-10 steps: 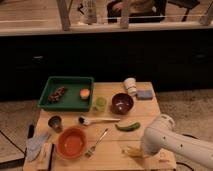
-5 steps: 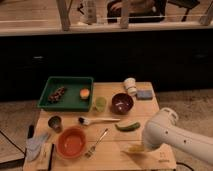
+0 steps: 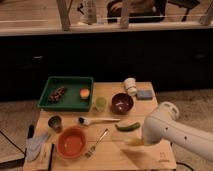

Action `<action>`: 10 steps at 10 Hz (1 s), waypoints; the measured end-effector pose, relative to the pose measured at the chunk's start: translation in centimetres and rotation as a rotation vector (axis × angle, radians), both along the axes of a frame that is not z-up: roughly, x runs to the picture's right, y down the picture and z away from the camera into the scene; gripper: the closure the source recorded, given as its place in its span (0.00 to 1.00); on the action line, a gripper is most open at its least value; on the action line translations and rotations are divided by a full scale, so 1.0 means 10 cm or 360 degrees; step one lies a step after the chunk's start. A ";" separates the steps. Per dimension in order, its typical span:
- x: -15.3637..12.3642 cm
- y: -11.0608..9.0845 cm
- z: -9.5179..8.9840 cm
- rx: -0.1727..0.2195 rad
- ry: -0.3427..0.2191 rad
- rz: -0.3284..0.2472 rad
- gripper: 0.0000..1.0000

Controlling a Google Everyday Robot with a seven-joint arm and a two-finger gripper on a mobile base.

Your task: Place banana in purple bowl

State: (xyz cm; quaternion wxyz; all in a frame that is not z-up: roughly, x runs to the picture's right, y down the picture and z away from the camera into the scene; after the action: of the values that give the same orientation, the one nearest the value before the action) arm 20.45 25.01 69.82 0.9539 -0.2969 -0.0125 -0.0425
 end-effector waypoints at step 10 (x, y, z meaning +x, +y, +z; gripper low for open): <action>0.02 -0.70 0.02 0.0153 0.0006 0.0043 0.96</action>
State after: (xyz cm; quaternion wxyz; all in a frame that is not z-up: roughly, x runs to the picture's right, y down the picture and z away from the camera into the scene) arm 20.67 18.02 70.02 0.9675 -0.2508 -0.0127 -0.0295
